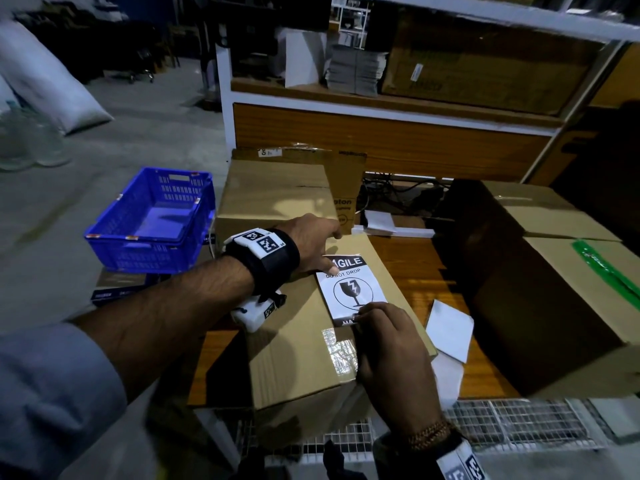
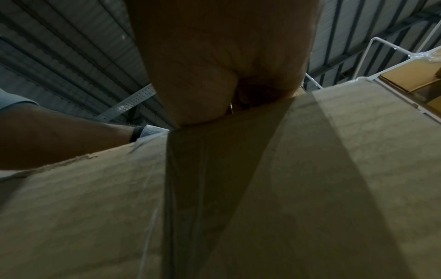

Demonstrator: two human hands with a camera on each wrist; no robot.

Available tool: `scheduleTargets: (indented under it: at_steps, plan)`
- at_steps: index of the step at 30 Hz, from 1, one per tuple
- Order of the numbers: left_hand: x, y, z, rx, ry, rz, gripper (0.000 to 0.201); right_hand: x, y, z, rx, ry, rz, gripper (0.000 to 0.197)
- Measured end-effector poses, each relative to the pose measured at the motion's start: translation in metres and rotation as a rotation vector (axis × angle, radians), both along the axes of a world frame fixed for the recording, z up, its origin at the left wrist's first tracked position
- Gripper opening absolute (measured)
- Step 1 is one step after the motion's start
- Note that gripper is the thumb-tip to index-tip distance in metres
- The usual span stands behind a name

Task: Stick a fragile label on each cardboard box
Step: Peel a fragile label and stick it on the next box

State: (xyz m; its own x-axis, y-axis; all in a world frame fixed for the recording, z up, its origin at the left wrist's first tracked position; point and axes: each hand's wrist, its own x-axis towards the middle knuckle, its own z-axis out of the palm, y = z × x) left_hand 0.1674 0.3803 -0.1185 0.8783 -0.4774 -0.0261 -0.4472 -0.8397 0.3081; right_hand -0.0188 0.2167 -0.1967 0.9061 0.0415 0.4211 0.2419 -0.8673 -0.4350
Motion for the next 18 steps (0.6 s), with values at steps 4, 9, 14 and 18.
scheduleTargets:
  at_steps: [4,9,14,18]
  plan:
    - [0.0029,-0.0005,-0.0020,0.009,-0.004,0.002,0.073,0.0000,0.0000,0.0008,0.003,0.003,0.002,0.030]
    - [0.0051,-0.0010,-0.0057,0.030,-0.007,0.016,0.075,0.0000,-0.0005,0.0022,0.002,0.014,-0.005,0.030]
    - [0.0061,-0.0009,-0.0064,0.060,-0.020,0.024,0.078,0.0004,0.0013,0.0048,-0.017,0.034,-0.012,0.029]
    - [0.0069,-0.0012,-0.0081,0.074,-0.034,0.039,0.078,0.0001,0.0023,0.0092,-0.025,0.038,-0.016,0.029]
